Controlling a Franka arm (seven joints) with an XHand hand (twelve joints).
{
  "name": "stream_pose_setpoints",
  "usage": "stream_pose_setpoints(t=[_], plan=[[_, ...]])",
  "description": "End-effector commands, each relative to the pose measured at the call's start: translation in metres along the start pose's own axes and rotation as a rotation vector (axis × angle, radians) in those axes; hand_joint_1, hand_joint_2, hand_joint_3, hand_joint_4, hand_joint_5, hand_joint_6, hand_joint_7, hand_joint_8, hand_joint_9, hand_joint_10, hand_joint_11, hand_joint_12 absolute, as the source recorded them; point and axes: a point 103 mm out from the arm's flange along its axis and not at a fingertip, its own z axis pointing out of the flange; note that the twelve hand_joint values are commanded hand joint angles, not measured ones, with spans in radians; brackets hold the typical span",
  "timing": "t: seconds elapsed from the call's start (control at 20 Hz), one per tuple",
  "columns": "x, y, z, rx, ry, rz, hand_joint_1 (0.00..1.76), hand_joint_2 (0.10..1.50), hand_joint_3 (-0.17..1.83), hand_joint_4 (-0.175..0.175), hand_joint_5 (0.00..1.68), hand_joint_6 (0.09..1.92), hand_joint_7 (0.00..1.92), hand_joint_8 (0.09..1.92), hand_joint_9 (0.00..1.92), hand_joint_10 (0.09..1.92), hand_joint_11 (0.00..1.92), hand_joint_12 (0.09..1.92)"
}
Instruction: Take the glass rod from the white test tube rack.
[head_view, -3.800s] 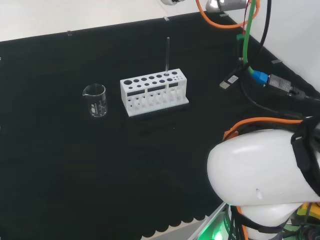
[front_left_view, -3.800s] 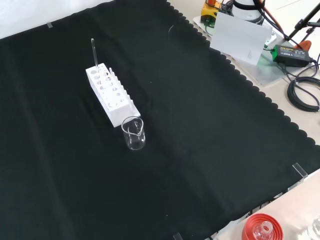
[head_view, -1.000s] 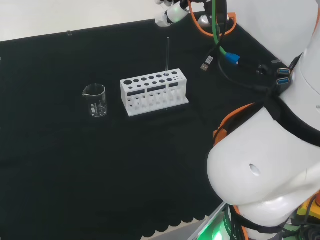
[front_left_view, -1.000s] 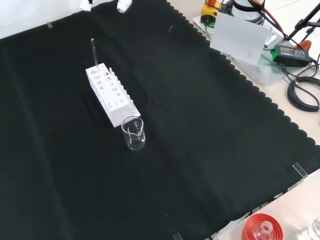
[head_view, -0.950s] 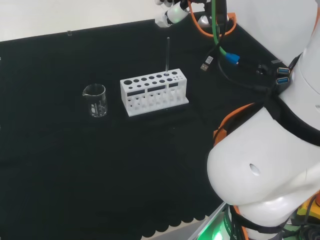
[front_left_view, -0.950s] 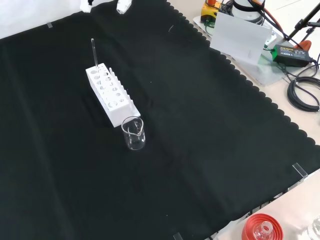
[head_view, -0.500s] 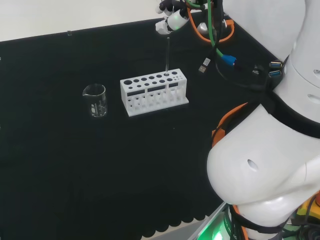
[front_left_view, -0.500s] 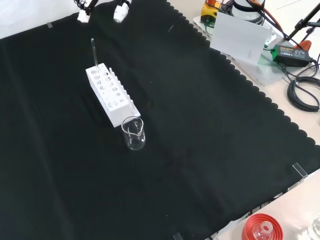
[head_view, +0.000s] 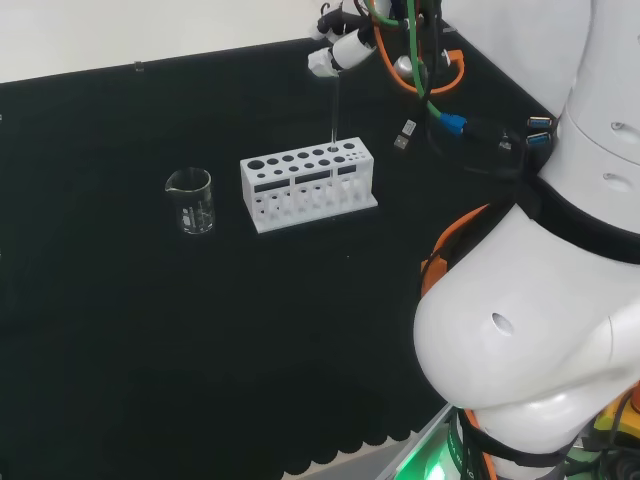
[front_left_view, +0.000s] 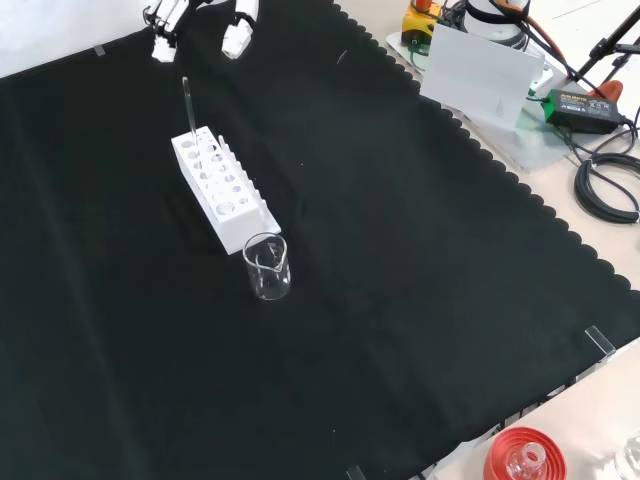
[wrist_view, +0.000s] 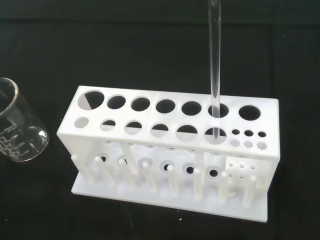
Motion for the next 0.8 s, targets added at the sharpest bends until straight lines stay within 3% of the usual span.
stream_pose_setpoints(t=[0.05,0.8], plan=[[-0.005,0.017,0.01,0.011,-0.021,-0.034,0.4,0.91,0.4,-0.018,0.37,0.09,0.3,0.78,0.44,0.85,0.3,1.4],[-0.016,0.048,0.023,0.044,-0.078,-0.063,0.41,0.89,0.39,-0.025,0.4,0.09,0.34,0.79,0.5,0.86,0.34,1.4]])
